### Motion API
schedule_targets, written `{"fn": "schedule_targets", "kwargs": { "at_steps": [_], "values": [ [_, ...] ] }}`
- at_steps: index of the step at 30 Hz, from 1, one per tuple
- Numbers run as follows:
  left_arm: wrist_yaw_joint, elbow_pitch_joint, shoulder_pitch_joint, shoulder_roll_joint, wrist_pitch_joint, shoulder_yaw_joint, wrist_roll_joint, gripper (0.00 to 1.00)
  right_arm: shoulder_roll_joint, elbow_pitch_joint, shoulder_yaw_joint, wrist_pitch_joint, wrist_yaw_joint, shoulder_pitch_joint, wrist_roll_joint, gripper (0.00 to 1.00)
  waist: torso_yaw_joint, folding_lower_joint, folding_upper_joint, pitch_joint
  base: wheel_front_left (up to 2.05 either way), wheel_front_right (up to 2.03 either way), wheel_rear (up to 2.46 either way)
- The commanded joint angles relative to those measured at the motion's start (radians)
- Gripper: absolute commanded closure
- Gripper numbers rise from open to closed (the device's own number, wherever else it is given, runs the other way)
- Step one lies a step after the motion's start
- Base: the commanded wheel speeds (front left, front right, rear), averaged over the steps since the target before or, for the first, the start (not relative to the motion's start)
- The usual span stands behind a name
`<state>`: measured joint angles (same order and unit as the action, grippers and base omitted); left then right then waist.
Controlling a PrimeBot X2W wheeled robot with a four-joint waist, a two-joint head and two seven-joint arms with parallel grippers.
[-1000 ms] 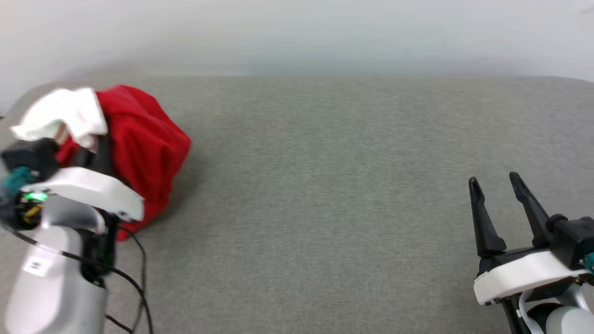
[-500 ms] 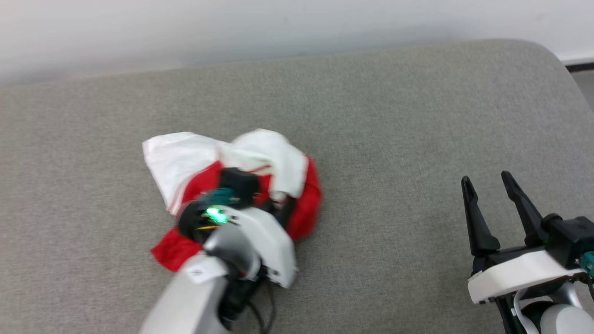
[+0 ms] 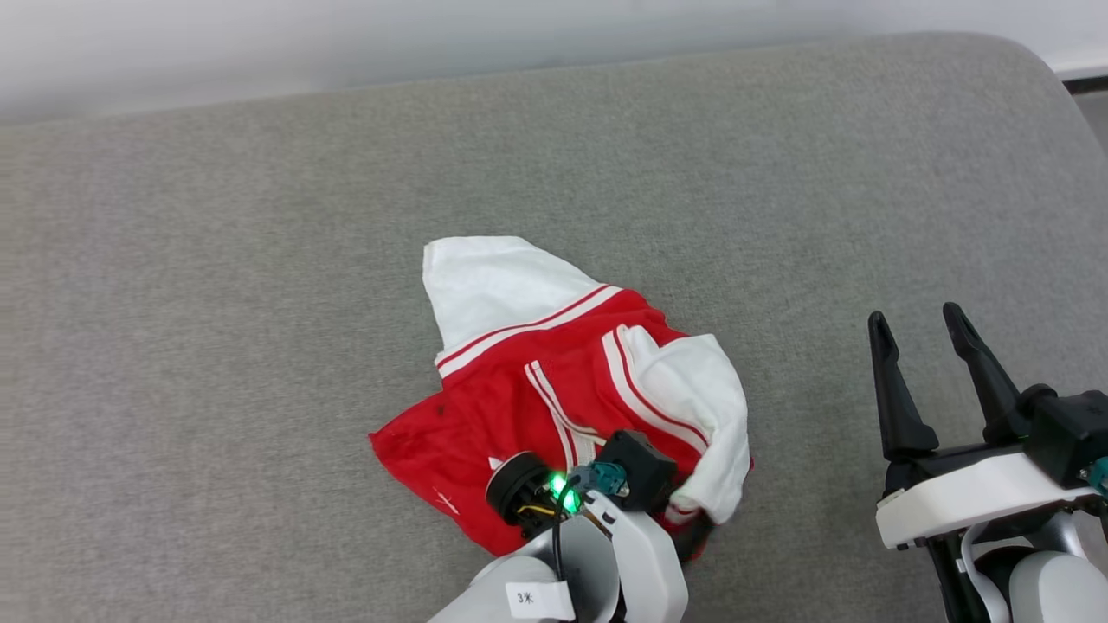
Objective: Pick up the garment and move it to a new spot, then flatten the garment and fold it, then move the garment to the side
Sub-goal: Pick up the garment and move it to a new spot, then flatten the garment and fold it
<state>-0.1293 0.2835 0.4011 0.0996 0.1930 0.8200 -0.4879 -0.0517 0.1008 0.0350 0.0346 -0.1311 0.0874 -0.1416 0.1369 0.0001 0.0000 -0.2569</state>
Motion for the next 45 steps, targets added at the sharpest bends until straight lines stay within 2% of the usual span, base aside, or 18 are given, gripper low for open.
{"fn": "schedule_targets", "kwargs": {
  "at_steps": [1, 5, 10, 14, 21, 27, 33, 38, 45],
  "values": [
    [-0.002, -0.004, 0.021, -0.003, -0.027, 0.001, 0.0, 0.0, 0.002, 0.002, 0.004, -0.003, 0.001, 0.005, 0.006, 0.0, -0.018, -0.0001, 0.0, 0.019, 0.0, 0.0, 0.0],
    [0.0, -0.016, 0.023, -0.005, -0.105, -0.005, 0.007, 0.0, 0.002, 0.011, 0.006, -0.015, 0.001, -0.01, 0.013, 0.0, -0.05, -0.0001, 0.0, 0.05, 0.0, 0.0, 0.0],
    [0.025, -0.039, 0.008, 0.0, -0.215, -0.035, 0.02, 0.0, 0.002, 0.021, 0.011, -0.04, 0.001, -0.038, 0.026, 0.0, -0.094, -0.0001, 0.0, 0.094, 0.0, 0.0, 0.0],
    [0.071, -0.049, -0.015, 0.015, -0.291, -0.08, 0.026, 0.0, 0.002, 0.03, 0.014, -0.056, 0.001, -0.063, 0.025, 0.0, -0.124, -0.0001, 0.0, 0.13, 0.0, 0.0, 0.0],
    [0.178, -0.064, -0.064, 0.068, -0.397, -0.203, 0.009, 0.0, 0.002, 0.044, 0.021, -0.078, 0.001, -0.111, 0.02, 0.0, -0.162, -0.0001, 0.0, 0.186, 0.0, 0.0, 0.0],
    [0.249, -0.078, -0.121, 0.131, -0.44, -0.314, -0.002, 0.0, 0.002, 0.055, 0.021, -0.097, 0.001, -0.152, 0.012, 0.0, -0.181, -0.0001, 0.0, 0.225, 0.0, 0.0, 0.0],
    [0.295, -0.112, -0.191, 0.184, -0.452, -0.385, 0.0, 0.0, 0.002, 0.062, 0.025, -0.113, 0.001, -0.182, 0.006, 0.0, -0.187, -0.0001, 0.0, 0.25, 0.0, 0.0, 0.0],
    [0.324, -0.15, -0.261, 0.227, -0.453, -0.413, 0.01, 0.0, 0.002, 0.073, 0.029, -0.122, 0.001, -0.212, 0.002, 0.0, -0.187, -0.0001, 0.0, 0.262, 0.0, 0.0, 0.0],
    [0.359, -0.198, -0.331, 0.253, -0.45, -0.439, -0.006, 0.0, 0.002, 0.084, 0.047, -0.149, 0.001, -0.237, -0.001, 0.0, -0.18, -0.0001, 0.0, 0.265, 0.0, 0.0, 0.0]
  ]
}}
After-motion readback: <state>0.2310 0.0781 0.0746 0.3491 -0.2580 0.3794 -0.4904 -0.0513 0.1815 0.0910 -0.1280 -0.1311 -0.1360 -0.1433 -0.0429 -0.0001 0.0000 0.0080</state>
